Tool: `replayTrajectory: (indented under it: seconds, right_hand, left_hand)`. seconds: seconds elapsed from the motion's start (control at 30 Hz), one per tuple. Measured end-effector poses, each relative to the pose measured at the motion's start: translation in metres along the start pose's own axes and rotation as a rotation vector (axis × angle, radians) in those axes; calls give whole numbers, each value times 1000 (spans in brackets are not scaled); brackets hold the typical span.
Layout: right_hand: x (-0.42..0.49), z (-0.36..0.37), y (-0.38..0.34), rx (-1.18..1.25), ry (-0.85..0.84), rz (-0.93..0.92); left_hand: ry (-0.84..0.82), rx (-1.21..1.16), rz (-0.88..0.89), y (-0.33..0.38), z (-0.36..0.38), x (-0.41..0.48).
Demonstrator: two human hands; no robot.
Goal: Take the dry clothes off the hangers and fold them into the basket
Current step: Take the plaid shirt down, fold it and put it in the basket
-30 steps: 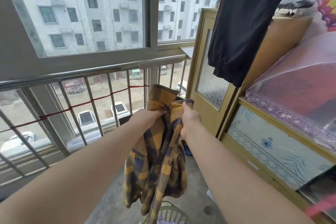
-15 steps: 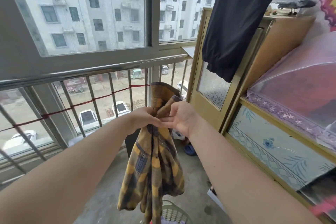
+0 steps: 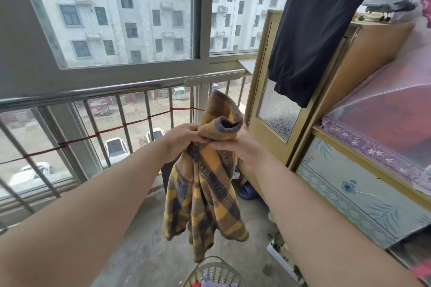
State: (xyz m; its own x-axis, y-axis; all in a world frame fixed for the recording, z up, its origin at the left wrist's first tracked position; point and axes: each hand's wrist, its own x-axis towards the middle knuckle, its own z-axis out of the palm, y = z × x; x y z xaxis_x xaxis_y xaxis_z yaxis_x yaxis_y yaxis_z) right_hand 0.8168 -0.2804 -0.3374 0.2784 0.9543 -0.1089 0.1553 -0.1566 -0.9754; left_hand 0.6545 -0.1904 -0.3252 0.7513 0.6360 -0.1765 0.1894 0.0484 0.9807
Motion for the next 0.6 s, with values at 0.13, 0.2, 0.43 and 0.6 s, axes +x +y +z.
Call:
replayTrajectory:
  seconds: [0.13,0.2,0.43,0.6]
  right_hand:
    - [-8,-2,5,182,-48,-29]
    - [-8,-5,7,259,164,-78]
    - [-10,-10,-1,425,275,-131]
    - [-10,-16,-8,450,167,-107]
  left_hand:
    - [-66,37,80,6,8,2]
    - [61,-1,143,4,4,4]
    - [106,585,-80,-50,3,-3]
    - [51,736,-146,-99,24,2]
